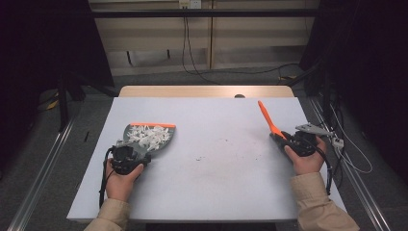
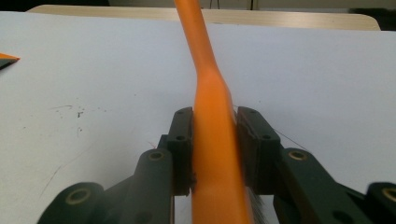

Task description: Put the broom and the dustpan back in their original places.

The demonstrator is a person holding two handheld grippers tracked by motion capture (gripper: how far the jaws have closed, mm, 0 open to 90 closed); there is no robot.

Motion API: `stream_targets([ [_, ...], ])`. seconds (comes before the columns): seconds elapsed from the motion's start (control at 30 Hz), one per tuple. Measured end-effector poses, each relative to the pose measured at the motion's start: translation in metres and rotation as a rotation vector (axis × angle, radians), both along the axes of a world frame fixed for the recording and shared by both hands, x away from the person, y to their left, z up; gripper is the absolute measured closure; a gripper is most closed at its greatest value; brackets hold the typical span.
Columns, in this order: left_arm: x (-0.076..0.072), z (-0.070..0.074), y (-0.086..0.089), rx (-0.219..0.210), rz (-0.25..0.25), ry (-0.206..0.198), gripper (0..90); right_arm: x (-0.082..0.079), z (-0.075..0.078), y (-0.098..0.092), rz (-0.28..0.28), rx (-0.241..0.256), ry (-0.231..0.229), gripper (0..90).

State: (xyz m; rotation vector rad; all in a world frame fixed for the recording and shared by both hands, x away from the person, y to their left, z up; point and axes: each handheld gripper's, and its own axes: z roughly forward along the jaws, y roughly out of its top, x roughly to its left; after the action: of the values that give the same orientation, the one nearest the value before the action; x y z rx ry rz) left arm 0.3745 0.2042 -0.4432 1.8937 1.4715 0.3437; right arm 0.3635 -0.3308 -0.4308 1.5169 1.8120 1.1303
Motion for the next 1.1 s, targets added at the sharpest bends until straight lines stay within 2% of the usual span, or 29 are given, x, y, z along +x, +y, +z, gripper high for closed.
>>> stream_targets([
  [0.2,-0.001,0.001,-0.001,-0.012,-0.008,-0.004,54.8,0.002,-0.001,0.007,0.003,0.004,0.003,67.7],
  [0.37,-0.001,0.001,-0.001,-0.016,-0.014,-0.003,54.3,0.004,-0.004,0.012,-0.010,0.033,0.010,65.7],
  [0.67,0.000,0.001,-0.001,-0.025,-0.018,0.000,53.6,0.010,-0.007,0.021,-0.011,0.033,-0.002,63.8],
  [1.1,-0.001,0.001,0.000,-0.036,-0.020,-0.003,53.1,0.018,-0.012,0.033,0.003,0.019,0.014,58.7],
])
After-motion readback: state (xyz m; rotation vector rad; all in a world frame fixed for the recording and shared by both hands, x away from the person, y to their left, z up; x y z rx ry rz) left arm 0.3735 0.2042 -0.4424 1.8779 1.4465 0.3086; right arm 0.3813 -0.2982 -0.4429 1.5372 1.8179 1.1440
